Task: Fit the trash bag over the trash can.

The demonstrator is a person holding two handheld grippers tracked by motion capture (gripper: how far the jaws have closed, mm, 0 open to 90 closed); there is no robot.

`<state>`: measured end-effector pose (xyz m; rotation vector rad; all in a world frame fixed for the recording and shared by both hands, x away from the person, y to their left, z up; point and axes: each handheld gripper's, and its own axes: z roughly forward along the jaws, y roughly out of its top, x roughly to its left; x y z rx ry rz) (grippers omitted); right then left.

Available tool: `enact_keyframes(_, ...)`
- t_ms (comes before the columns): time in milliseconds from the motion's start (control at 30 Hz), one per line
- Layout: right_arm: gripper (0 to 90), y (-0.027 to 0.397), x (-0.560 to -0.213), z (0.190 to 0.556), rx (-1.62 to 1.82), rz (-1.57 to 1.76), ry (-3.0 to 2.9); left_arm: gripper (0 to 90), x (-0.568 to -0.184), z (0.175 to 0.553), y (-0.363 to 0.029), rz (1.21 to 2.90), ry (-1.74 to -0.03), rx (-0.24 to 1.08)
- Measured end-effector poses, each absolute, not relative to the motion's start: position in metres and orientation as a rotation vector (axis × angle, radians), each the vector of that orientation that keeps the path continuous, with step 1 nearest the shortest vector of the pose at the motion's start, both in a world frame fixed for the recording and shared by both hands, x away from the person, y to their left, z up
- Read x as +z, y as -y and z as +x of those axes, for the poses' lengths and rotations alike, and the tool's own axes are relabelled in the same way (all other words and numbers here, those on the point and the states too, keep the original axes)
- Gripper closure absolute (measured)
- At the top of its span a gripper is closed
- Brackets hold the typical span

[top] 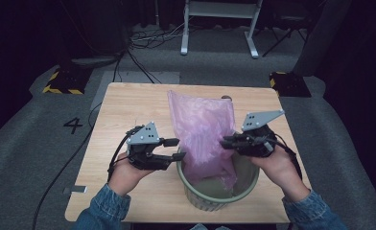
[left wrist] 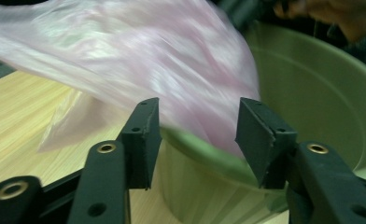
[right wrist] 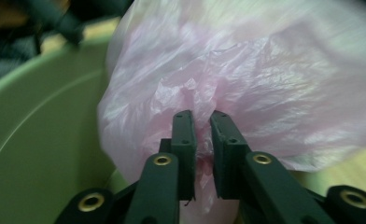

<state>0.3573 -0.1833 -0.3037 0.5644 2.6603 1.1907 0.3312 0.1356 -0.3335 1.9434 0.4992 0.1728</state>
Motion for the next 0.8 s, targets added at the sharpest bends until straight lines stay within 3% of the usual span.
enact_keyframes(133, 82.5, 0.175, -0.312, 0.34, 1.092, 0.474, -2.764, 46.1, -0.329, 0.332, -0.131, 1.942, -0.49, 0.187)
enact_keyframes(333, 82.3, 0.173, -0.314, 0.313, 1.063, 0.373, -2.804, 54.6, -0.325, 0.322, -0.111, 1.994, -0.419, 0.196)
enact_keyframes(567, 81.4, 0.183, -0.314, 0.302, 1.051, 0.37, -2.82, 48.1, -0.327, 0.331, -0.101, 2.011, -0.481, 0.218)
enact_keyframes(800, 58.5, 0.197, -0.312, 0.306, 1.074, 0.446, -2.794, 83.2, -0.329, 0.328, -0.093, 2.1, -0.43, 0.23)
